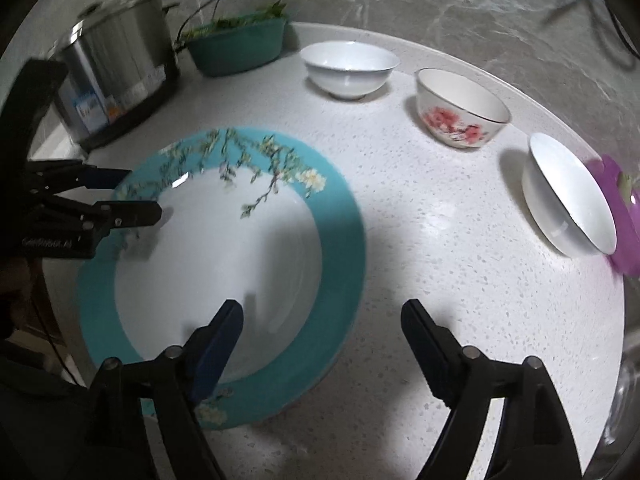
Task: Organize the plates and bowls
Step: 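Open both grippers and lift them away from the plate stack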
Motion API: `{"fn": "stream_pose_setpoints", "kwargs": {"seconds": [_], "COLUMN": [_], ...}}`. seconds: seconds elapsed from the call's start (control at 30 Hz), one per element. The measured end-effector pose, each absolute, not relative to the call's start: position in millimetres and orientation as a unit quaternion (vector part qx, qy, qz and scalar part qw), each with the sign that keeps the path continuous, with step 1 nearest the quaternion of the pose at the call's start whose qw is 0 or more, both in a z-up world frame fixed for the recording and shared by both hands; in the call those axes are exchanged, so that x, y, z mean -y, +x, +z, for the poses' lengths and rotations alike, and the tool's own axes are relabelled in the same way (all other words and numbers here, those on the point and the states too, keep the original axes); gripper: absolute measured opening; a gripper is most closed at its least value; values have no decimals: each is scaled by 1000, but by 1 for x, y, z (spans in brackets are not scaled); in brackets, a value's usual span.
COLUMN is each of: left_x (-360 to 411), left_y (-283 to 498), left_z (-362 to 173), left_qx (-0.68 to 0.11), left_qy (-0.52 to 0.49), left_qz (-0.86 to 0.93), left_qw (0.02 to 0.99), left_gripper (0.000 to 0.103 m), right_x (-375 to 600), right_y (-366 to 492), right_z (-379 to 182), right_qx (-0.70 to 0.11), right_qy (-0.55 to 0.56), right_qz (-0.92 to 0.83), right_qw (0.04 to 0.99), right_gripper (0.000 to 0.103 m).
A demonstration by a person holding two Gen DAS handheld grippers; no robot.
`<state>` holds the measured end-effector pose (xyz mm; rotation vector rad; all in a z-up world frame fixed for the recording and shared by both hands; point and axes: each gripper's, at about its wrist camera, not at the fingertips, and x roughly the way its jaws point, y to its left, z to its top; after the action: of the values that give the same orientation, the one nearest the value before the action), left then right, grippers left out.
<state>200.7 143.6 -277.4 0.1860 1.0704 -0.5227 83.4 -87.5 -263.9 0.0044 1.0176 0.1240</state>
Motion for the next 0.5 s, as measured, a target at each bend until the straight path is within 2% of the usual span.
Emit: {"fn": "stream_pose_setpoints", "kwargs": {"seconds": [0.07, 0.13, 0.3, 0.33, 0.37, 0.5], "left_x": [-139, -126, -61, -39, -22, 60], "left_y": [210, 215, 212, 213, 213, 219], "left_z": [-263, -246, -206, -201, -199, -203], "left_qx": [-496, -488, -471, -478, -482, -510], "left_qy": [82, 77, 32, 6, -8, -18], "left_qz": [-232, -234, -299, -320, -335, -371], "left_qw": [833, 837, 829, 818, 810, 776], "left_gripper": [75, 82, 103, 103, 103, 103], "right_x": [114, 142, 256, 282, 305, 369], "right_y": [78, 74, 56, 51, 46, 40], "right_z": [-259, -259, -266, -267, -266, -253], "right_qx": [-481, -481, -473, -468, -459, -433], "right_qy": [55, 100, 271, 306, 334, 376], "right_qz": [55, 40, -20, -33, -44, -51], "right_qw": [873, 870, 838, 828, 822, 818], "right_gripper": [85, 87, 93, 96, 103, 103]}}
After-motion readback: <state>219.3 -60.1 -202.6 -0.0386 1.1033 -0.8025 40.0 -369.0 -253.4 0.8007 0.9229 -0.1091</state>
